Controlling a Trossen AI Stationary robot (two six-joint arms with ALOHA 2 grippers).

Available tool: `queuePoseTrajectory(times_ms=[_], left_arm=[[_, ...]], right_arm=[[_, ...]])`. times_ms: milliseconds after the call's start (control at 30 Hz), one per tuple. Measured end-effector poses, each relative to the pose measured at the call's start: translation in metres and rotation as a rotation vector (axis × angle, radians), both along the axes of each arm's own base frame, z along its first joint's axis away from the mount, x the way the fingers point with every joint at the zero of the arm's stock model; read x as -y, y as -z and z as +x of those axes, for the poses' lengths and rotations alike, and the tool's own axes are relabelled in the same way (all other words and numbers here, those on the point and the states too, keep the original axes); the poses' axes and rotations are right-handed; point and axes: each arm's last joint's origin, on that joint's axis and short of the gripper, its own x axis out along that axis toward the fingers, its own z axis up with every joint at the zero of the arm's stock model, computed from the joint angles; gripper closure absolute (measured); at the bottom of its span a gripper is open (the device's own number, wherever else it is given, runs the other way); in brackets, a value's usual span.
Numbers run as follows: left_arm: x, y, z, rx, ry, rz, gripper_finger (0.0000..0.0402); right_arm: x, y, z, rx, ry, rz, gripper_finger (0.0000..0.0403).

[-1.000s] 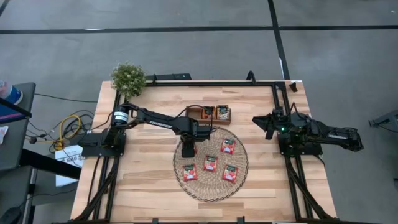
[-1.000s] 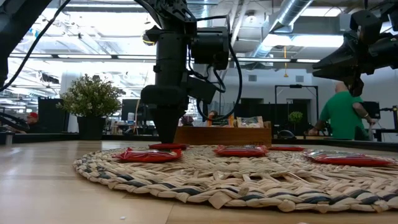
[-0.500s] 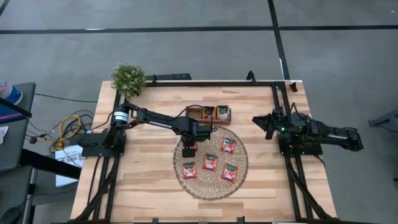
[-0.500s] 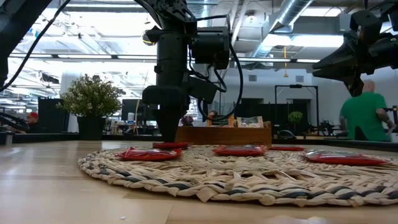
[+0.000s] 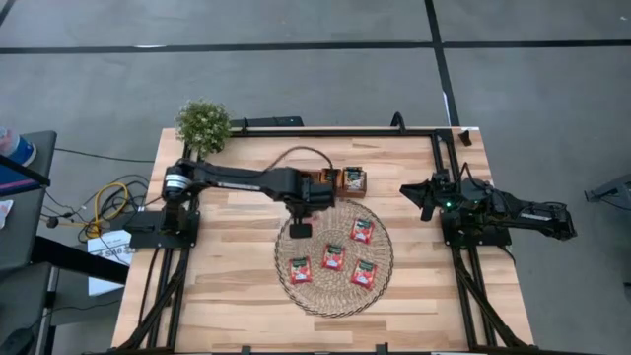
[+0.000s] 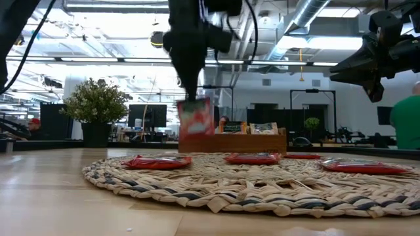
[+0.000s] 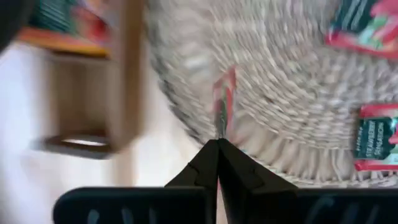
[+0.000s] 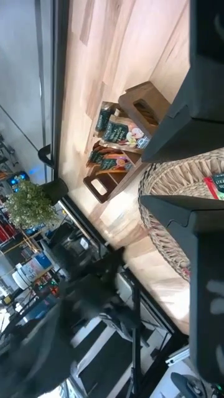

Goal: Pick & Place Tea
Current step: Put the red tea bag into the left section of the wooden organizer

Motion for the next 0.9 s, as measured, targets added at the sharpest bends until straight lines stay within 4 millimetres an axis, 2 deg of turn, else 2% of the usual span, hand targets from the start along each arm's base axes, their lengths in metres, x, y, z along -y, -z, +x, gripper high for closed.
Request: queuePoseTrajectory(times_ms=[133, 300, 700, 900], left_arm=[[-0.008, -0.035, -0.004, 0.075, 0.018, 0.076, 0.0401], [-0.025, -0.056, -0.007, 0.112, 0.047, 0.174, 0.0401], [-0.079, -0.057, -0.007, 0.120, 0.062, 0.260, 0.0401], [-0.099, -0.051, -0.010, 0.100, 0.026, 0.252, 0.0401]], right_arm=[[0.000, 0.000, 0.000, 0.001, -0.001, 0.000, 0.0316], [0.000, 0.000, 0.000, 0.001, 0.000, 0.001, 0.0316], [0.000, 0.000, 0.000, 0.010, 0.005, 0.025, 0.0316], [0.000, 0.000, 0.000, 0.009, 0.005, 0.025, 0.0316]])
